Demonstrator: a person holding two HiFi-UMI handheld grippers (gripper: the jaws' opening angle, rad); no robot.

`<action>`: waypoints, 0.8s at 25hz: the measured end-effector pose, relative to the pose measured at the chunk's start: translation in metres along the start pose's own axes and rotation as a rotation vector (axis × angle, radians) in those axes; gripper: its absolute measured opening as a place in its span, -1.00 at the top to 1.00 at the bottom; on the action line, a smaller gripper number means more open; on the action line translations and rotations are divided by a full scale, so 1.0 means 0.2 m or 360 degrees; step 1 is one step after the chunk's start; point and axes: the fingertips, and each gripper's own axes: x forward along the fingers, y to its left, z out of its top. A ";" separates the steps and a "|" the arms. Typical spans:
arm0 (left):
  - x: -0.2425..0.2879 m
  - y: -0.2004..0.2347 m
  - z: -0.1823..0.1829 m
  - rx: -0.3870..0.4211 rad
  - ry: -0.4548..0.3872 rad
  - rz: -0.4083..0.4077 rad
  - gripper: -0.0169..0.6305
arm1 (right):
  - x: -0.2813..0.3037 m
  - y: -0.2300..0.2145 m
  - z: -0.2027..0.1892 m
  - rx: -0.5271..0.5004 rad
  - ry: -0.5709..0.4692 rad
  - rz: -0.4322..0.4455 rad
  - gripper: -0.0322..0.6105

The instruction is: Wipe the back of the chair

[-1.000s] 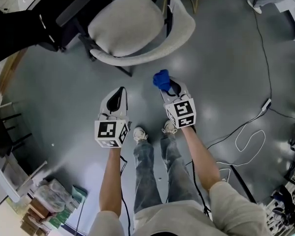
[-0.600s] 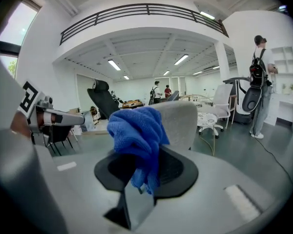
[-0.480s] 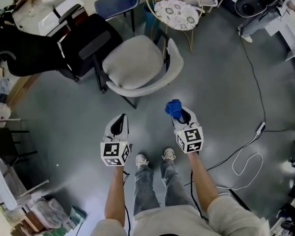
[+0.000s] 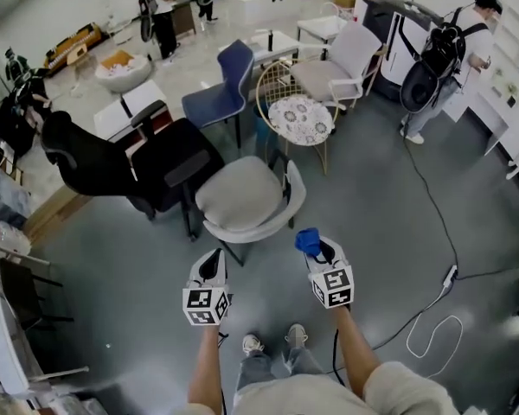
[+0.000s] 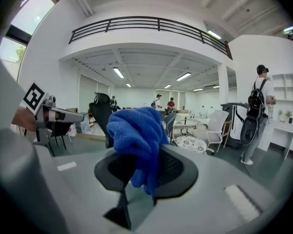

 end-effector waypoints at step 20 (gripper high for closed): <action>-0.28 -0.05 0.33 0.0064 -0.0107 0.0044 0.95 | -0.39 -0.10 0.36 0.0025 -0.0143 -0.0130 0.59</action>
